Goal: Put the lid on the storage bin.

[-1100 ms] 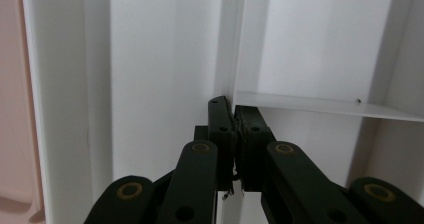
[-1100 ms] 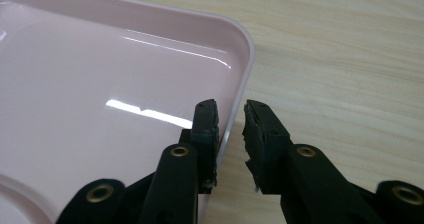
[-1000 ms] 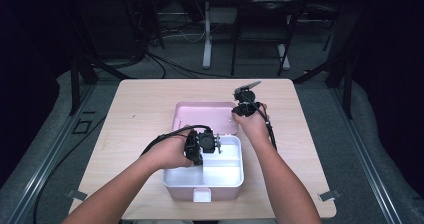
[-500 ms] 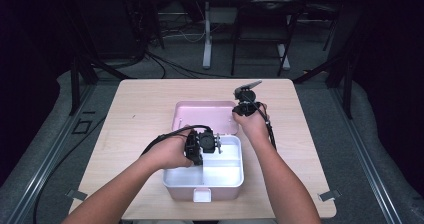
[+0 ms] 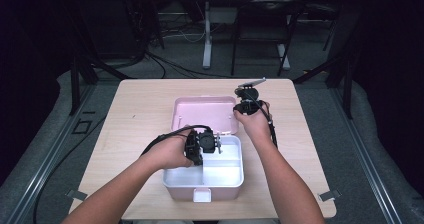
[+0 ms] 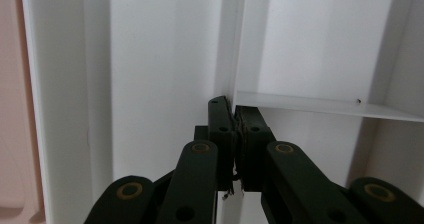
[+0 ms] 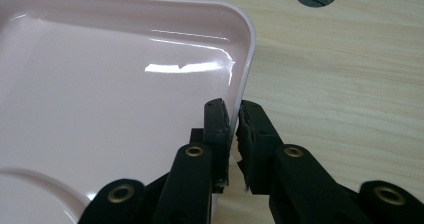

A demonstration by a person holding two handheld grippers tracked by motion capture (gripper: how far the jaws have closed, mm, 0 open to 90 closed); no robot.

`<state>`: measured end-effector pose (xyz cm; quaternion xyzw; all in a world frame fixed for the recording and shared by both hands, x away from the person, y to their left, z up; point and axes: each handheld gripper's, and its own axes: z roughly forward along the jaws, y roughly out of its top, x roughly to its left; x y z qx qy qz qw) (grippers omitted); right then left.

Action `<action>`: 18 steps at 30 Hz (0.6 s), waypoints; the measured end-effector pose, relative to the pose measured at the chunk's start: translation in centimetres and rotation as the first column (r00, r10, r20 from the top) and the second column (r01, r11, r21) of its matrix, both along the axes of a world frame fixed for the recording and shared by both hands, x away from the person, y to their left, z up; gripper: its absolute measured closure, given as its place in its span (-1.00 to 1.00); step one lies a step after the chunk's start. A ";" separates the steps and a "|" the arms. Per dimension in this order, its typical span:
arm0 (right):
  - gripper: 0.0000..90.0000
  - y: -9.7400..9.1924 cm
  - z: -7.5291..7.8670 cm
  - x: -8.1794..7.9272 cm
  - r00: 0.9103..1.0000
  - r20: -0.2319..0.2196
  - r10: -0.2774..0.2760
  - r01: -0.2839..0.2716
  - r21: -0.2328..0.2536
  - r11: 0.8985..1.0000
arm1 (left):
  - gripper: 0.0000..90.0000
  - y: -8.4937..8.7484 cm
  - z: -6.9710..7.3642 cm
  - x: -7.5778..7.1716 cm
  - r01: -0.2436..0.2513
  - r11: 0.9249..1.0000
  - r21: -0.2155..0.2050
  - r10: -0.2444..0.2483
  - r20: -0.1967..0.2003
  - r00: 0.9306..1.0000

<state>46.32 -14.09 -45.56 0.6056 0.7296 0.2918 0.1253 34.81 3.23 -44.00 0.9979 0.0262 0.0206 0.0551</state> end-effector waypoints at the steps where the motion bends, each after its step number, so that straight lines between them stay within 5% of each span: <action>1: 0.85 -0.1 0.2 -0.1 1.000 0.002 -0.002 0.002 0.005 1.000 | 0.94 0.0 0.0 0.0 0.000 1.000 0.000 0.000 0.000 1.000; 18: 0.90 -0.7 3.1 -2.1 0.995 0.101 0.020 -0.026 0.056 0.998 | 0.94 0.0 0.0 0.0 0.002 1.000 0.002 -0.002 0.000 1.000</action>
